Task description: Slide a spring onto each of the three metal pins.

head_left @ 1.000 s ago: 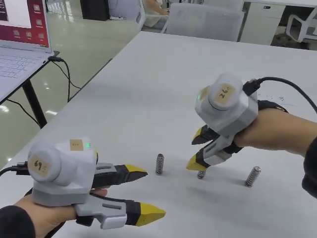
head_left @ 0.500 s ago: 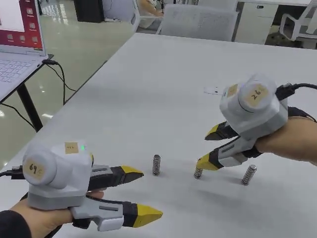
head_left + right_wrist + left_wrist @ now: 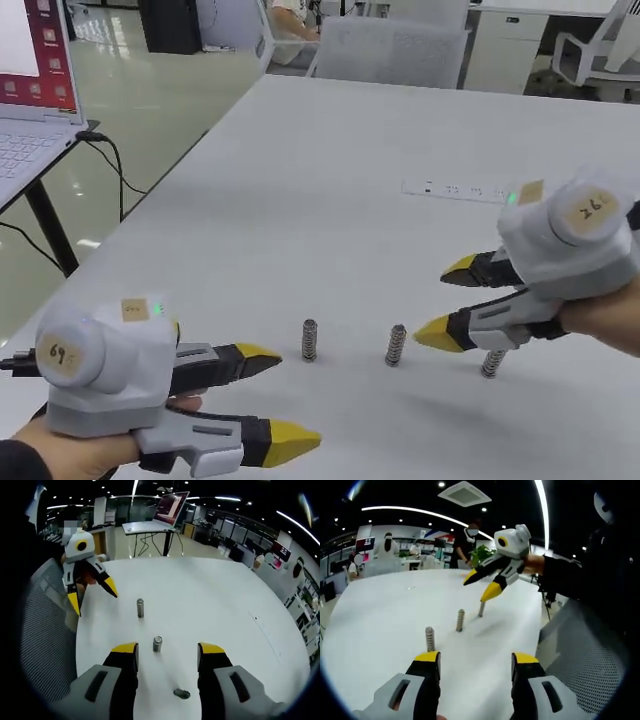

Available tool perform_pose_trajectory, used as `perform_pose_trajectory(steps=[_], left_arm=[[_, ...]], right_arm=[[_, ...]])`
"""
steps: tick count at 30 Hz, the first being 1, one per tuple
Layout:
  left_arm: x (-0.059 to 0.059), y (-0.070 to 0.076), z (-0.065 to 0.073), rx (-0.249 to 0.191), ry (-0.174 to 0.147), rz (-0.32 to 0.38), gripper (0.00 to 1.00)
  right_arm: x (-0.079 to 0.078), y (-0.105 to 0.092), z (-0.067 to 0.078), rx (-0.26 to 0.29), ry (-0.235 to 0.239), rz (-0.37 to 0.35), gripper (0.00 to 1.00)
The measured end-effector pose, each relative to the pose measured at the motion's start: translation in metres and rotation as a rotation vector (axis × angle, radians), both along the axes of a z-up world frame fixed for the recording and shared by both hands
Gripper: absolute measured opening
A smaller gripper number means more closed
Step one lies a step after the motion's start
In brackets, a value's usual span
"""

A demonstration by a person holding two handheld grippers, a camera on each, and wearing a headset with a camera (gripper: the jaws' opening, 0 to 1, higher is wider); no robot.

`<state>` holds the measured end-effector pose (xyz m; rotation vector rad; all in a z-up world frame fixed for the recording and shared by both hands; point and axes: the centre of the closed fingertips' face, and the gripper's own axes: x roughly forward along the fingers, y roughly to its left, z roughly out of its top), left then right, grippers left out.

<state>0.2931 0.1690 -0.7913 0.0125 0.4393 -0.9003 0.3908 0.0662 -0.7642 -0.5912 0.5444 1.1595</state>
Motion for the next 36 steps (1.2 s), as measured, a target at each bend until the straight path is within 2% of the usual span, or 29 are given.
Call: perform_pose_trajectory(steps=[3, 13, 24, 30, 36], left_arm=[[0.0, 0.0, 0.0, 0.002, 0.001, -0.002, 0.52], [0.001, 0.002, 0.001, -0.004, -0.005, 0.009, 0.53], [0.002, 0.003, 0.001, -0.008, -0.006, 0.016, 0.55], [0.002, 0.002, 0.001, -0.008, -0.003, 0.017, 0.56], [0.002, 0.002, 0.002, -0.01, -0.002, 0.024, 0.57]], right_arm=[[-0.002, -0.006, 0.001, 0.035, 0.003, -0.019, 0.46], [-0.007, -0.026, 0.0, 0.102, -0.008, -0.08, 0.49], [-0.015, -0.053, -0.012, 0.143, -0.012, -0.147, 0.52], [-0.02, -0.061, -0.016, 0.177, -0.027, -0.162, 0.54], [-0.026, -0.068, -0.026, 0.185, -0.028, -0.178, 0.59]])
